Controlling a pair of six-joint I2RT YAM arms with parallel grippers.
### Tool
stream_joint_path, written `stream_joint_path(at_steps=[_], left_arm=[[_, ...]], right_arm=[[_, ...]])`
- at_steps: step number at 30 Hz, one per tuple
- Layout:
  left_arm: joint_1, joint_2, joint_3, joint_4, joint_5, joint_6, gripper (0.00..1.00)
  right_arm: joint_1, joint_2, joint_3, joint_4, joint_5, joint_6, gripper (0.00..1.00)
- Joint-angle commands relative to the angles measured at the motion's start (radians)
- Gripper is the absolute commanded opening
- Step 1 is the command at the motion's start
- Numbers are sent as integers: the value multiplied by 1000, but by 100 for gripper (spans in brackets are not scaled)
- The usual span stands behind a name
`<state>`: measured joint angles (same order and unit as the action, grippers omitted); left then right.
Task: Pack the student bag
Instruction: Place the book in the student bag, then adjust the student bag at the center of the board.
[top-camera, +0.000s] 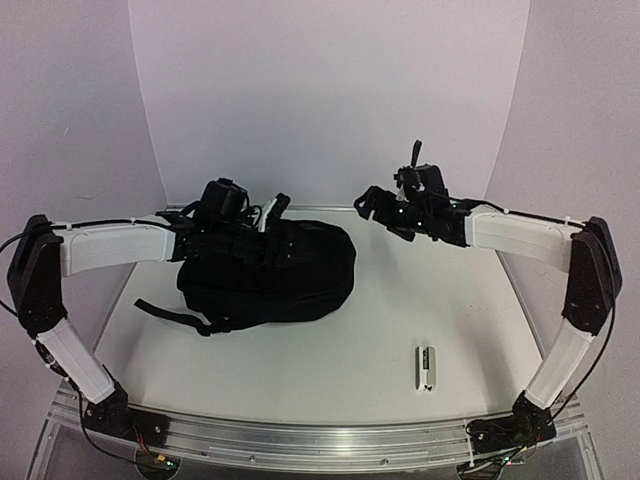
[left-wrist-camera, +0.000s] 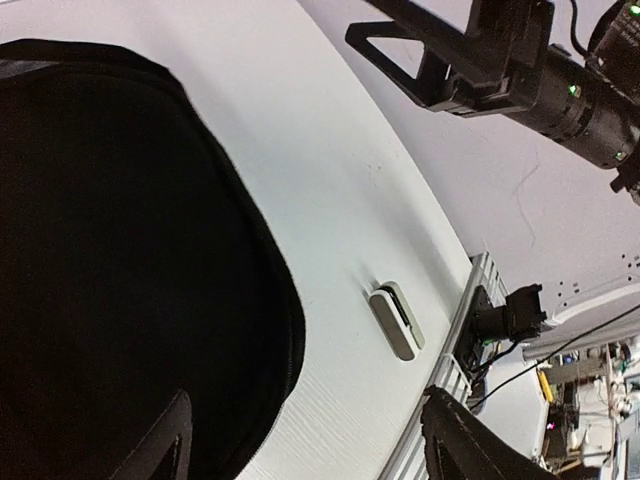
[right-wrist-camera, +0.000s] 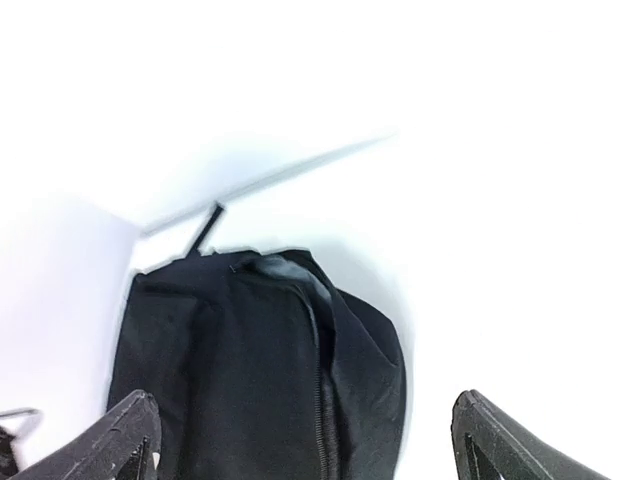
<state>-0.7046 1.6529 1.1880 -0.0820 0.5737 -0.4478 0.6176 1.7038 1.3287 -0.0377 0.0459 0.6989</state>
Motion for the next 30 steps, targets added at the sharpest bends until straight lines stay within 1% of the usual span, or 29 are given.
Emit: stream_joint_path(at_steps=[1,6,11,13,14,15,16,17,19,20,21,22,23,26,30], left_arm=[[64,-154,-56,-185,-181,-140,80],[190,-297,-205,-299,-190,-314,81],[224,-419,-270,-434,-262,-349,87],[237,-439,-289,-480,-269,-362,89],[243,-443,-298,-489,-264,-368,89],[248,-446,-310,-497,-259,-373,90],[251,-445,-322,-497,-252,-377,88],[252,-441,-334,-489,-241,-379,82],[252,-415,-355,-463,-214,-376,59],[252,-400,-364,-443,-200,-372,52],[253,-378,-369,-428,-190,-368,47],[253,-346,-372,-409,-180,-365,44],[254,-316,-374,-385,-171,-362,43],[254,-241,-369,-287,-158,-348,42],[258,-138,-316,-145,-197,-307,32]], right_arm=[[-8,132,120,-76,-129,-137,95],[-15,284,240,-104,-221,-201,88],[-16,402,337,-139,-225,-240,78],[-16,436,360,-147,-229,-248,70],[-17,447,369,-149,-234,-250,65],[-16,456,377,-151,-241,-253,58],[-16,462,381,-151,-245,-255,48],[-15,465,381,-152,-246,-256,39],[-17,463,375,-154,-247,-259,23],[-17,458,368,-154,-251,-261,14],[-18,452,356,-155,-256,-263,7],[-17,443,345,-155,-260,-262,3],[-16,434,330,-155,-267,-261,0],[-15,387,268,-157,-294,-252,0],[-11,294,132,-160,-370,-221,0]])
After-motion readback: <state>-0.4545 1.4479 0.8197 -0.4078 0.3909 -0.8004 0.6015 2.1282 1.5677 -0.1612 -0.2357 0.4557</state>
